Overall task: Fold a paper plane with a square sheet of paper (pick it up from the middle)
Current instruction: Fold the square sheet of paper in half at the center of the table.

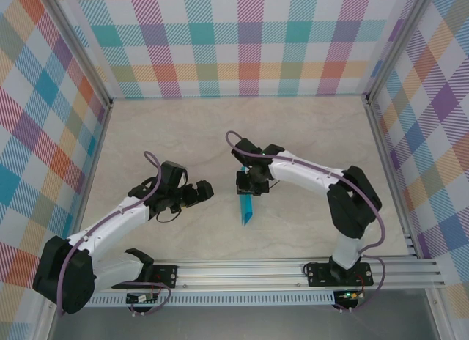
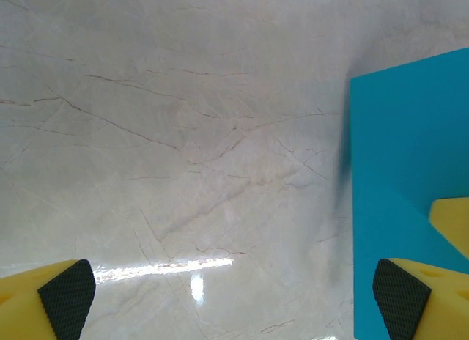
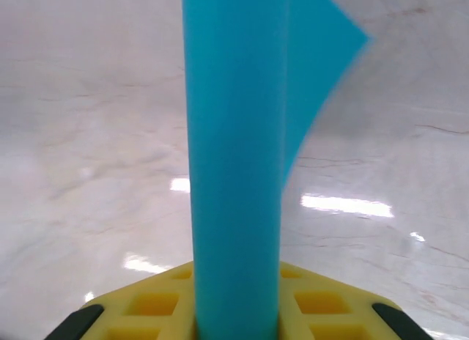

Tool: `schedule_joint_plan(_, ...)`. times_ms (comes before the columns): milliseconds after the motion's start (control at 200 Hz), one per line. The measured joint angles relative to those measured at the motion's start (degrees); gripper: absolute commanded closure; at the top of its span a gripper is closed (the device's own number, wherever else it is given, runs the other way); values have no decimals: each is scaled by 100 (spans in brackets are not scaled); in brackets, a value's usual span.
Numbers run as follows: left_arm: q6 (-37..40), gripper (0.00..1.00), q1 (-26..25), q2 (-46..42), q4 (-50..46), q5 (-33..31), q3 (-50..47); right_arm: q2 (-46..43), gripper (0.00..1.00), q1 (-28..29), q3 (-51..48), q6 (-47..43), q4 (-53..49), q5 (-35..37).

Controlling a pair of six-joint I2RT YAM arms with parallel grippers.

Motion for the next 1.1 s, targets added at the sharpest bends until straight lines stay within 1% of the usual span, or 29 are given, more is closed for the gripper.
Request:
schedule_joint_plan(120, -2, 0, 0, -42, -22, 4, 61, -573, 71, -289, -435, 87, 820, -678)
schedule_joint_plan(220, -7, 0, 0, -85, -4, 28, 153, -846, 69, -614, -841, 264, 1615, -1134)
schedule_joint_plan(360, -46, 0, 0, -83, 111, 181, 188, -815, 66, -953, -1624, 597, 2695, -1499)
schedule_joint_plan(460, -83, 0, 0, -11, 278, 334, 188, -645, 65, -988, -2138, 791, 3169, -1596)
schedule_joint_plan(520, -118, 1, 0, 98, 378, 437, 190, -553, 62, -990, -2391, 885, 3418, -1631)
schedule_joint_plan(565, -151, 2, -2, 212, 476, 501, 190, -518, 60, -1003, -2551, 931, 3517, -1637)
schedule_joint_plan(610, -179, 3, -13, 339, 573, 540, 195, -509, 55, -1014, -2651, 960, 3565, -1641)
schedule_joint_plan(690, -199, 5, -83, 581, 667, 575, 249, -511, 50, -1056, -2750, 964, 3609, -1635)
schedule_joint_plan(750, -201, 6, -153, 758, 750, 605, 310, -511, 43, -1104, -2782, 944, 3611, -1633)
schedule_joint_plan(825, -205, 8, -251, 955, 824, 605, 411, -511, 42, -1165, -2802, 874, 3580, -1633)
schedule_joint_plan(915, -219, 11, -409, 1217, 922, 608, 562, -553, 37, -1220, -2802, 802, 3427, -1626)
schedule_joint_plan(1100, -264, 13, -636, 1676, 1093, 608, 807, -813, 37, -1349, -2802, 549, 3086, -1633)
